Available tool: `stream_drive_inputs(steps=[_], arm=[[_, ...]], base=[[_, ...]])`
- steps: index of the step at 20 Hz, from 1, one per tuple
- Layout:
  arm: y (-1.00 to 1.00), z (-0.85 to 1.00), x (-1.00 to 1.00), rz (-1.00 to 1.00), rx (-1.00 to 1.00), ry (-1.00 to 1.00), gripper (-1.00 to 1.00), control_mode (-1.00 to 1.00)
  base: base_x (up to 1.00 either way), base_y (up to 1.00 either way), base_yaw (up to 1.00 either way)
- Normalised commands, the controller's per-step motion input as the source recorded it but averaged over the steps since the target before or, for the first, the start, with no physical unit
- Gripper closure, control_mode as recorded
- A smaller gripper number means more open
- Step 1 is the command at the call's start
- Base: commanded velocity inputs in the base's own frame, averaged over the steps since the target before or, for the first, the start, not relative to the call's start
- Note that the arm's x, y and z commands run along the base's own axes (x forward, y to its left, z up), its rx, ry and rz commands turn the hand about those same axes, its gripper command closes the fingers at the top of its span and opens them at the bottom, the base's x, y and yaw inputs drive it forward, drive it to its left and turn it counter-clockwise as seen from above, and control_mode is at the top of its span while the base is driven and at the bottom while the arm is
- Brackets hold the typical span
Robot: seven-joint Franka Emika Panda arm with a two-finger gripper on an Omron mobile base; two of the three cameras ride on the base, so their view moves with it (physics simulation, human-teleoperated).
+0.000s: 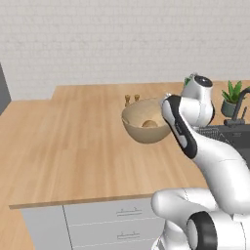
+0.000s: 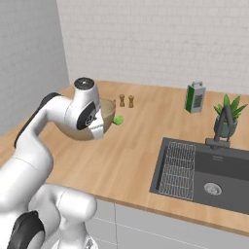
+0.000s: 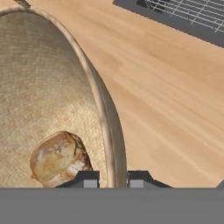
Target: Open the cabinet, pick up the bread from the cabinet and place it in the basket. Then move the basket to the dining counter.
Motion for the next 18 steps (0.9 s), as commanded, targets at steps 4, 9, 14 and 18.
stream_drive_inputs(steps=[4,9,14,18], arm=[[-0.79,-0.01,0.67,-0.03,0.01,0.0,1.0,-1.0],[-1.0,-0.11,0.26,-0.01,0.03,0.0,1.0,-1.0],[-0.41,-0.27,0.36,0.0,0.11,-0.04,1.0,-1.0],[-0.51,-0.4,0.45,0.0,0.08,0.0,1.0,-1.0]], base=[[0.0,0.0,0.0],[0.0,0.0,0.0],[0.0,0.0,0.0],[0.0,0.0,0.0]])
